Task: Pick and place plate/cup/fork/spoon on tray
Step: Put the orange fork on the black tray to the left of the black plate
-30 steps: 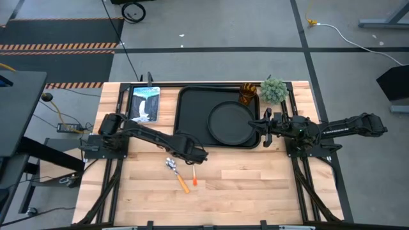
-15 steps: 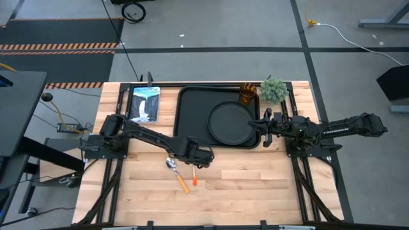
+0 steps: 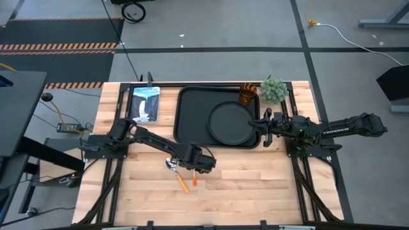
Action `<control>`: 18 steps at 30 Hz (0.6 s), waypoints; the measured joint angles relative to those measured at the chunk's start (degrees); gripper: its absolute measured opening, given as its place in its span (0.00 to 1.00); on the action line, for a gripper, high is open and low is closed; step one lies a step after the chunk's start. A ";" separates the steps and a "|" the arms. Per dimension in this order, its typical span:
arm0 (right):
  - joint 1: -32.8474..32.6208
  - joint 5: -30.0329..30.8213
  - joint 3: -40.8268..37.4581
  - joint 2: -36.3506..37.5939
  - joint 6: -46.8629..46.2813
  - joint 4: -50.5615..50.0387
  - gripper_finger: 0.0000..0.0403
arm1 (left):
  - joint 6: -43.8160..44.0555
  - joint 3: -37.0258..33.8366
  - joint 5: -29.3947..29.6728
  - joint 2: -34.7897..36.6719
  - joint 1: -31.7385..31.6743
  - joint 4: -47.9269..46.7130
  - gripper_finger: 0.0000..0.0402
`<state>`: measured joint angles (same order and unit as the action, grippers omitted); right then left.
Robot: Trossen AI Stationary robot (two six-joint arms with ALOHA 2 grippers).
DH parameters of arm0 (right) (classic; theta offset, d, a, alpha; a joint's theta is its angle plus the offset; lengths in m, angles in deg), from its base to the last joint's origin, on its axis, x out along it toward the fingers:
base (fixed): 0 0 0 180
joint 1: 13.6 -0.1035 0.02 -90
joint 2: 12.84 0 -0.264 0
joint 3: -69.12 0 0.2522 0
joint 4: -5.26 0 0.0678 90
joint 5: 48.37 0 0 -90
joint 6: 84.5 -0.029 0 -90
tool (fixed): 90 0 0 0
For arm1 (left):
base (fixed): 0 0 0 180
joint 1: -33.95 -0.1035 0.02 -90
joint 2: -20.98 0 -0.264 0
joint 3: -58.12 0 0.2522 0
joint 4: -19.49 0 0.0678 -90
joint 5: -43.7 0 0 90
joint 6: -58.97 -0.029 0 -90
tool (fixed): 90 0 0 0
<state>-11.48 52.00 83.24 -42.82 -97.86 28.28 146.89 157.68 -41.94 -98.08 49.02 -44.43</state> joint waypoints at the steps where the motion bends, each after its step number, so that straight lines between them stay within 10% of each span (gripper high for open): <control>1: 0.01 -0.01 -0.01 -0.02 0.00 0.01 0.06 | 0.01 0.01 -0.09 -0.39 0.00 0.64 0.48; 18: 0.01 0.01 -0.01 -0.10 -0.01 0.87 0.06 | 2.59 0.04 -1.20 -1.60 -0.11 0.29 0.12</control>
<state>-11.47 52.00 83.24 -42.93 -97.88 29.15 149.47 157.72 -43.14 -99.68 48.91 -44.15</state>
